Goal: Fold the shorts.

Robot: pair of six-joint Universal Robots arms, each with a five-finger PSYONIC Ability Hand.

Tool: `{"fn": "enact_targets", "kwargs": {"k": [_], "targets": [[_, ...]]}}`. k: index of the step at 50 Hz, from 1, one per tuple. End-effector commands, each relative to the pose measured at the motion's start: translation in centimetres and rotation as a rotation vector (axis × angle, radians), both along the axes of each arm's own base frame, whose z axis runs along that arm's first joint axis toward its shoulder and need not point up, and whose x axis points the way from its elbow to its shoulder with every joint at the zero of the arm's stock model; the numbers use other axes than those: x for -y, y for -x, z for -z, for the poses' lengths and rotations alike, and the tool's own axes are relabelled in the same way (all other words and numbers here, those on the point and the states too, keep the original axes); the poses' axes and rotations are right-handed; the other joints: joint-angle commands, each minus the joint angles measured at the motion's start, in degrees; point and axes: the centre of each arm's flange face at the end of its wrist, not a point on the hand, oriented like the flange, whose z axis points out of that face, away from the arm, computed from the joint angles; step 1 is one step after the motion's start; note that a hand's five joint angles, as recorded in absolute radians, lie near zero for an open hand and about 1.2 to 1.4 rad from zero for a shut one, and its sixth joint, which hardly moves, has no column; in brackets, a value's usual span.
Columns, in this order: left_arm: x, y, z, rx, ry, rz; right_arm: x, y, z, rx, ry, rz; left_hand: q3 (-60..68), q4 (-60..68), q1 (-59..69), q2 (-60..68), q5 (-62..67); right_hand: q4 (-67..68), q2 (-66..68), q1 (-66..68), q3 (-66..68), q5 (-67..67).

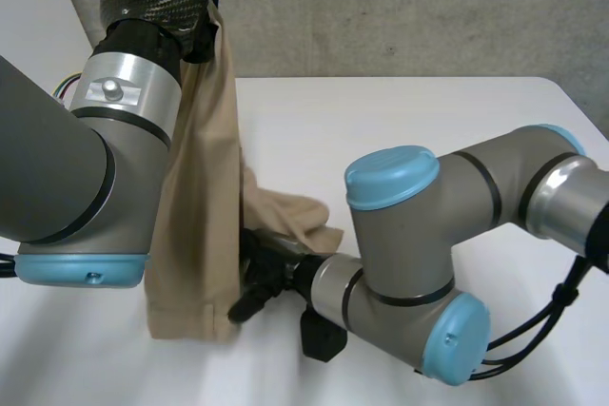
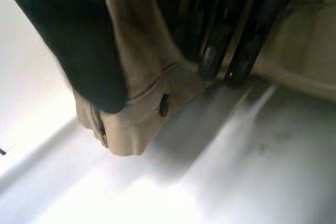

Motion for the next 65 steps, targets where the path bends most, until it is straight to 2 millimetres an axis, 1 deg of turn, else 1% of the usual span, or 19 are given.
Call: {"fn": "enact_targets", "kwargs": {"k": [1, 4, 5, 8, 9, 12, 13, 17, 21, 24, 28, 29, 32, 36, 40, 46, 52, 62, 65], "targets": [[-0.2, -0.2, 0.0, -0.001, -0.004, -0.004, 1.5, 0.6, -0.4, -0.001, 0.065, 0.087, 11.8, 10.8, 15.4, 11.4, 15.1, 36.0, 34.6, 47.9, 34.9, 37.0], [-0.4, -0.6, -0.1, 0.002, -0.008, -0.012, 2.2, 1.7, -2.3, -0.007, 0.136, 0.114, 11.8, 10.8, 15.4, 11.4, 15.1, 36.0, 34.6, 47.9, 34.9, 37.0], [-0.4, -1.1, -0.7, -0.009, 0.005, -0.025, 3.6, 3.1, -4.2, -0.014, 0.225, 0.136, 11.8, 10.8, 15.4, 11.4, 15.1, 36.0, 34.6, 47.9, 34.9, 37.0], [-0.4, -2.4, -2.0, -0.028, 0.033, -0.056, 6.7, 6.1, -7.0, -0.059, 0.375, 0.191, 11.8, 10.8, 15.4, 11.4, 15.1, 36.0, 34.6, 47.9, 34.9, 37.0], [-0.4, -3.2, -2.5, -0.036, 0.044, -0.074, 8.4, 7.8, -9.0, -0.088, 0.476, 0.229, 11.8, 10.8, 15.4, 11.4, 15.1, 36.0, 34.6, 47.9, 34.9, 37.0], [-0.3, -4.1, -2.7, -0.036, 0.043, -0.097, 10.1, 10.0, -11.7, -0.137, 0.621, 0.262, 11.8, 10.8, 15.4, 11.4, 15.1, 36.0, 34.6, 47.9, 34.9, 37.0], [-0.4, -4.4, -2.5, -0.030, 0.031, -0.103, 10.7, 11.0, -13.8, -0.154, 0.710, 0.283, 11.8, 10.8, 15.4, 11.4, 15.1, 36.0, 34.6, 47.9, 34.9, 37.0], [-1.0, -4.8, -1.2, 0.001, -0.020, -0.103, 11.1, 12.2, -17.8, -0.167, 0.853, 0.310, 11.8, 10.8, 15.4, 11.4, 15.1, 36.0, 34.6, 47.9, 34.9, 37.0], [-1.8, -4.7, 1.6, 0.046, -0.109, -0.084, 11.3, 12.9, -19.4, -0.176, 0.874, 0.310, 11.8, 10.8, 15.4, 11.4, 15.1, 36.0, 34.6, 47.9, 34.9, 37.0], [-2.1, -4.5, 3.2, 0.062, -0.155, -0.068, 11.4, 12.9, -18.9, -0.188, 0.829, 0.284, 11.8, 10.8, 15.4, 11.4, 15.1, 36.0, 34.6, 47.9, 34.9, 37.0], [-1.4, -4.2, 6.0, 0.092, -0.227, -0.066, 11.8, 12.3, -15.7, -0.223, 0.716, 0.223, 11.8, 10.8, 15.4, 11.4, 15.1, 36.0, 34.6, 47.9, 34.9, 37.0], [-1.2, -4.1, 6.5, 0.103, -0.239, -0.069, 11.9, 11.9, -12.7, -0.252, 0.618, 0.185, 11.8, 10.8, 15.4, 11.4, 15.1, 22.3, 20.9, 34.2, 21.1, 23.2], [0.2, -4.0, 7.2, 0.115, -0.252, -0.090, 11.5, 12.1, -9.2, -0.289, 0.507, 0.163, 11.8, 10.8, 15.4, 11.4, 15.1, 0.7, -0.7, 12.6, -0.4, 1.7], [2.4, -5.1, 7.6, 0.107, -0.260, -0.147, 10.2, 12.0, -6.5, -0.276, 0.403, 0.179, 11.8, 10.8, 15.4, 11.4, 15.1, -22.2, -23.6, -10.3, -23.4, -21.3], [3.2, -5.6, 8.1, 0.108, -0.275, -0.167, 9.7, 12.0, -4.4, -0.210, 0.319, 0.236, 11.8, 10.8, 15.4, 11.4, 15.1, -21.8, -23.2, -9.9, -22.9, -20.8], [3.3, -5.7, 8.2, 0.108, -0.279, -0.171, 9.0, 11.9, -2.9, -0.142, 0.231, 0.288, 11.8, 10.8, 15.4, 11.4, 15.1, -20.8, -22.2, -8.9, -21.9, -19.8], [3.4, -5.7, 8.2, 0.110, -0.277, -0.173, 7.3, 9.7, -0.4, -0.114, 0.151, 0.248, 11.8, 10.8, 15.4, 11.4, 15.1, -17.9, -19.3, -6.0, -19.0, -16.9], [3.6, -5.9, 8.0, 0.106, -0.272, -0.181, 8.7, 6.1, 1.9, -0.068, 0.186, 0.292, 11.8, 10.8, 15.4, 11.4, 15.1, -14.9, -16.3, -3.0, -16.0, -13.9], [3.7, -6.2, 8.1, 0.105, -0.276, -0.188, 9.1, 5.1, 2.1, -0.059, 0.200, 0.289, 11.8, 10.8, 15.4, 11.4, 15.1, 17.5, 16.0, 29.4, 16.3, 18.4]]}}
